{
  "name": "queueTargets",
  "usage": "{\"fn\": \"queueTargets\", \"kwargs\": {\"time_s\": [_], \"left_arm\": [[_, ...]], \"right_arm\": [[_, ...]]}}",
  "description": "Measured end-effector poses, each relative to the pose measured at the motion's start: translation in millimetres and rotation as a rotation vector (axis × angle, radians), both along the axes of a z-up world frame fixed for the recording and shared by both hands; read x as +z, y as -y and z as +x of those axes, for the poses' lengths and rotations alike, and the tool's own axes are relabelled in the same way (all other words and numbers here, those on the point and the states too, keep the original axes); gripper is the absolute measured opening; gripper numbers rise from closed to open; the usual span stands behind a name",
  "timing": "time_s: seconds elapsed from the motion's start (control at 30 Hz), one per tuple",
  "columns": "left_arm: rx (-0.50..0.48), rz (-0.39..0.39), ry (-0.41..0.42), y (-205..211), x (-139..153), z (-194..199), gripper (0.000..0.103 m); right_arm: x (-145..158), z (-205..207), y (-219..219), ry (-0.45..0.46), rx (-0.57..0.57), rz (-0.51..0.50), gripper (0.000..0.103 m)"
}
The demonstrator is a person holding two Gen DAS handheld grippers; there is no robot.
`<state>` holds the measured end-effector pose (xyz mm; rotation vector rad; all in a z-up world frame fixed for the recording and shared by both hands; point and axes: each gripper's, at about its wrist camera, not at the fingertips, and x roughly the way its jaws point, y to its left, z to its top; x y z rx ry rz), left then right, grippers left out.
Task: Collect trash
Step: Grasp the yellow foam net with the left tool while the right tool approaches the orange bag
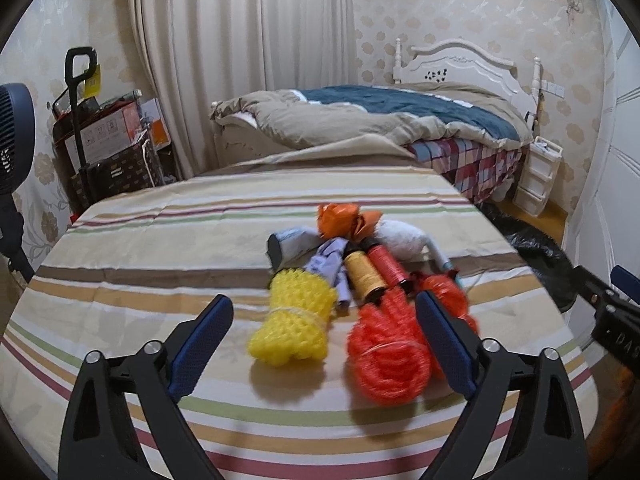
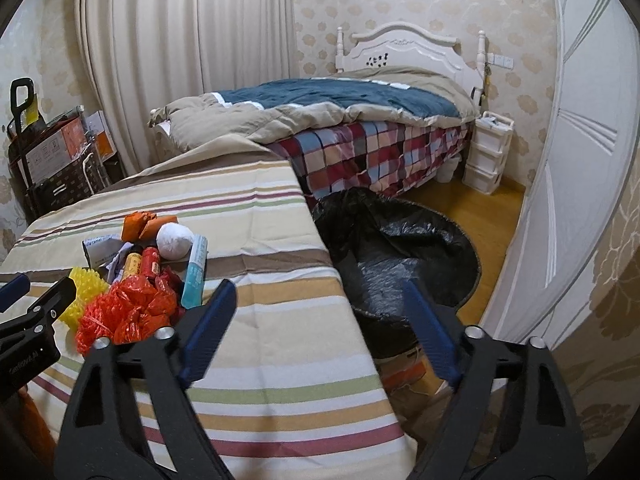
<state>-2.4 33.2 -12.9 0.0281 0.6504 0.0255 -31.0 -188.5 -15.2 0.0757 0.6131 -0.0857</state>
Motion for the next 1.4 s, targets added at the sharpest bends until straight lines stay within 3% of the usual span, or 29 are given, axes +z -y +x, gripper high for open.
{"fn": "queueTargets", "kwargs": {"time_s": [0.17,0.7,0.87,0.9,1.03,1.3,1.4], "left_arm": [[0.027,0.001,-0.039,-17,-10,2,0.08],[0.04,0.006,-0.123,-26,-30,12,0.08],[-0.003,-0.038,-0.163,-29,-35,15,0.056],[-0.009,-0.048,-0.172,-31,-36,15,0.055],[-0.018,-0.052,-0.167,-32,-34,12,0.049],[0.003,-0.037,-0.132,-47,-24,1,0.049],[0.028,-0.01,-0.098,-54,-18,-4,0.049]], "right_arm": [[-5,4,-4,-0.022,0.011,0.005,0.077],[-17,12,-21,-0.063,0.061,0.012,0.077],[-19,12,-27,-0.071,0.081,0.013,0.077],[-19,12,-28,-0.073,0.086,0.014,0.077],[-18,12,-34,-0.075,0.102,0.013,0.077],[-12,10,-55,-0.073,0.159,0.011,0.076],[-12,10,-67,-0.081,0.188,0.001,0.07]]}}
